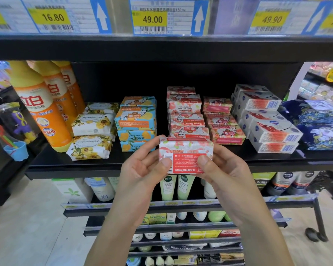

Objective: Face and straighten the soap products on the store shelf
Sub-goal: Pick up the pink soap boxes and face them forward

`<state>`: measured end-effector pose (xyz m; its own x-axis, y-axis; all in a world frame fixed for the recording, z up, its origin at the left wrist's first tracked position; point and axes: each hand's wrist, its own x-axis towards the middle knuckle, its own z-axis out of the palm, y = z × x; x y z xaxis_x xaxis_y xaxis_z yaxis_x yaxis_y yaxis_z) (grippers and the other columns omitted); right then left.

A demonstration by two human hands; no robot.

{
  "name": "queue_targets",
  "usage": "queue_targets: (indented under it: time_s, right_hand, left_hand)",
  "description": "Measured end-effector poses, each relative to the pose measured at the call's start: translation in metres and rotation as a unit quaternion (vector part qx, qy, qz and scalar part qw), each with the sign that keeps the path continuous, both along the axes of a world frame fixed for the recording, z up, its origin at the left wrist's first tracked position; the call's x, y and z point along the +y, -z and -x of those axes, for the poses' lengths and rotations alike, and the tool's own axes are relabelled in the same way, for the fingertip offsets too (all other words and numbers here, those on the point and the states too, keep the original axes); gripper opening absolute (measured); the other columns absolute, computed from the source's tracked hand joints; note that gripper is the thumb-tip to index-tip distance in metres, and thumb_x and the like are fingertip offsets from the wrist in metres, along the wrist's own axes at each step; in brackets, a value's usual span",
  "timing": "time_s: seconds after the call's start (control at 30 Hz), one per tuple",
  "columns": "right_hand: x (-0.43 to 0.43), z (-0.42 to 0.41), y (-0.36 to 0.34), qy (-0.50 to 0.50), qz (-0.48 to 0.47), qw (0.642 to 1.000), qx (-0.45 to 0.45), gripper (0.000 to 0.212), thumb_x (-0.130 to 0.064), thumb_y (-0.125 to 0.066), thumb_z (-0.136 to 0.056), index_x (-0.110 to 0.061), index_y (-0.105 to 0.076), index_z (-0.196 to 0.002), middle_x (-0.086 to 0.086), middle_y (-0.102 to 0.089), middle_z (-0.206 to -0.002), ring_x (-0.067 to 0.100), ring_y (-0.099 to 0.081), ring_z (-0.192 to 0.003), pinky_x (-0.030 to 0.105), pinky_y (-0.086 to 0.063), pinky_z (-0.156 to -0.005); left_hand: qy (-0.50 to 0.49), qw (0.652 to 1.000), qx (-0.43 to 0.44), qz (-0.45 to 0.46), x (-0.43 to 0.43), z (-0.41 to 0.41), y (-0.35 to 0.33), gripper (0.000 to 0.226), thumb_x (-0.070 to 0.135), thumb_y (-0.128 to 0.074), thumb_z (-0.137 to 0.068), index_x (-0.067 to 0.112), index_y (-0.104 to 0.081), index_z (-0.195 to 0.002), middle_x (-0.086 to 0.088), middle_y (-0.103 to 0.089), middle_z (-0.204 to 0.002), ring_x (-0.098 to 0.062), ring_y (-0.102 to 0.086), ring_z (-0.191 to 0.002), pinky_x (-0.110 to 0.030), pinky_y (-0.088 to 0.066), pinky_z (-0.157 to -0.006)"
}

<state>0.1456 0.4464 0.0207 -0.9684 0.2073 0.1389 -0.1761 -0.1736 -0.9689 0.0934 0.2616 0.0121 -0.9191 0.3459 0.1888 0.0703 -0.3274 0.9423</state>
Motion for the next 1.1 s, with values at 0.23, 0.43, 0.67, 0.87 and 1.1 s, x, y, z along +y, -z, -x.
queue_targets:
  time_s: [0.23, 0.43, 0.67, 0.87, 1.1]
  right_hand:
    - [0.002, 0.003, 0.006, -0.02, 0.009, 0.999, 0.027, 0.062, -0.037, -0.086, -0.081, -0.016, -0.063, -0.134, 0.011, -0.07, -0.13, 0.031, -0.065, -0.123, 0.05, -0.05, -0.104]
    - [0.006, 0.008, 0.005, -0.02, 0.0, 0.997, 0.068, 0.052, -0.015, -0.076, -0.085, -0.013, -0.061, -0.135, 0.012, -0.068, -0.133, 0.033, -0.063, -0.126, 0.053, -0.048, -0.106]
    - [0.008, 0.013, 0.005, -0.029, 0.003, 0.996, 0.086, 0.057, -0.016, -0.075, -0.08, -0.013, -0.06, -0.134, 0.008, -0.067, -0.134, 0.03, -0.061, -0.129, 0.045, -0.05, -0.107]
    - [0.008, 0.013, 0.002, -0.043, 0.007, 0.997, 0.066, 0.062, -0.014, -0.079, -0.08, -0.018, -0.059, -0.138, 0.006, -0.065, -0.138, 0.029, -0.059, -0.131, 0.045, -0.048, -0.109]
    - [0.004, 0.012, -0.008, -0.022, 0.044, 0.999, 0.021, 0.088, -0.054, -0.093, -0.061, -0.02, -0.062, -0.136, 0.005, -0.069, -0.131, 0.024, -0.066, -0.123, 0.03, -0.057, -0.096]
  left_hand:
    - [-0.004, 1.0, -0.005, 0.007, -0.001, 0.003, -0.002, 0.058, 0.02, -0.077, -0.083, 0.017, -0.059, -0.138, -0.008, -0.07, -0.13, -0.025, -0.063, -0.126, -0.038, -0.053, -0.104]
    - [0.025, 0.998, -0.04, 0.04, 0.0, 0.006, -0.008, 0.053, 0.033, -0.07, -0.086, 0.012, -0.062, -0.133, -0.007, -0.072, -0.126, -0.023, -0.067, -0.121, -0.033, -0.055, -0.101]
    - [0.036, 0.997, -0.068, 0.032, 0.002, 0.012, -0.015, 0.064, 0.045, -0.074, -0.082, 0.003, -0.062, -0.129, -0.012, -0.073, -0.122, -0.027, -0.07, -0.115, -0.034, -0.058, -0.096]
    - [0.019, 0.998, -0.057, 0.016, 0.004, 0.014, -0.014, 0.062, 0.035, -0.078, -0.08, 0.002, -0.062, -0.131, -0.012, -0.073, -0.122, -0.027, -0.07, -0.116, -0.034, -0.057, -0.097]
    - [0.013, 0.999, -0.027, 0.021, 0.005, 0.015, -0.015, 0.069, 0.033, -0.082, -0.072, 0.009, -0.061, -0.132, -0.01, -0.074, -0.121, -0.024, -0.069, -0.117, -0.033, -0.057, -0.098]
